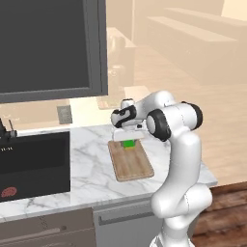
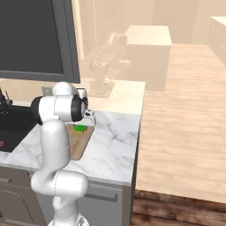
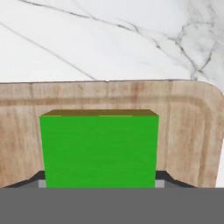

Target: Pick up the sponge from the counter and clean the cutting board by briefly scrubbing or pressing down on the cutting board. Once finished, release the sponge.

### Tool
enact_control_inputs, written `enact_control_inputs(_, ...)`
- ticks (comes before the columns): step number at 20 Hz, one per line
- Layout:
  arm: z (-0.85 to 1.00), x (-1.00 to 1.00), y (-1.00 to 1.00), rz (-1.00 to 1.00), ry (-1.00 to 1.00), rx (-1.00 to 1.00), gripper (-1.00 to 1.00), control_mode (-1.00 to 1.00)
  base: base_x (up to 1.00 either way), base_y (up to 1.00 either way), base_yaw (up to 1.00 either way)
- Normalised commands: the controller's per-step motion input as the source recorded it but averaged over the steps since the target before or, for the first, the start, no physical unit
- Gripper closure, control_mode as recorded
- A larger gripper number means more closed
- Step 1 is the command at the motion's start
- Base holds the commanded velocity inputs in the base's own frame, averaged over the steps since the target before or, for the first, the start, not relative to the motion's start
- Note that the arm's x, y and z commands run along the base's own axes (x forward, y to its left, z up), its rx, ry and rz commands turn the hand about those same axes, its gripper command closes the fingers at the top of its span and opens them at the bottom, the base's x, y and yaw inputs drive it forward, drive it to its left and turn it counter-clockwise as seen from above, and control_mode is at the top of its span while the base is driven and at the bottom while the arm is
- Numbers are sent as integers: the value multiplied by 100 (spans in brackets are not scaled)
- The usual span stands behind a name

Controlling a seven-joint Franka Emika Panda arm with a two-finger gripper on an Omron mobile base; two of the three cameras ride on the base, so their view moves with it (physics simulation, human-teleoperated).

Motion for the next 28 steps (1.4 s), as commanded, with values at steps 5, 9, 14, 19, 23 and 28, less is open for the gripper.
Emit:
enact_control_inputs(5, -77, 0, -1, 0, 2, -1, 100, -100, 0, 0, 0)
enact_control_inputs(9, -34, 1, -29, 0, 0, 0, 100, -100, 0, 0, 0)
enact_control_inputs(14, -15, 1, -55, 0, 0, 0, 100, -100, 0, 0, 0)
enact_control_inputs(19, -15, 0, -46, 0, 0, 0, 100, -100, 0, 0, 0)
enact_control_inputs(23, -48, 0, -19, 0, 1, 0, 100, -100, 0, 0, 0)
enact_control_inputs(28, -66, 0, 0, 0, 2, 0, 100, -100, 0, 0, 0)
